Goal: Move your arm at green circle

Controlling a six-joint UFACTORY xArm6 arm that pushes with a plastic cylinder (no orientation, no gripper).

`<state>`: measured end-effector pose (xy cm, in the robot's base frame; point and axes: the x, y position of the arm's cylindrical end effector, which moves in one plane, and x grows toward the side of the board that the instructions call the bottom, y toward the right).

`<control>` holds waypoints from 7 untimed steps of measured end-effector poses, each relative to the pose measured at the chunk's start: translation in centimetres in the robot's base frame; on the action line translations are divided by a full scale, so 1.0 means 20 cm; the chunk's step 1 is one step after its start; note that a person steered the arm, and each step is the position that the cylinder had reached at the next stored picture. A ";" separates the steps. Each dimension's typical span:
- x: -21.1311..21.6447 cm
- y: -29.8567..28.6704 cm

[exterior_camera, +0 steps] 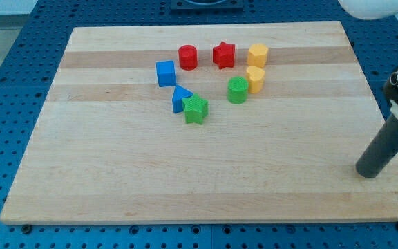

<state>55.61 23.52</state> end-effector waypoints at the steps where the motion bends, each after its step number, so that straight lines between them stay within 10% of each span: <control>1: 0.00 0.00; 7: -0.14 0.00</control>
<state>52.76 23.53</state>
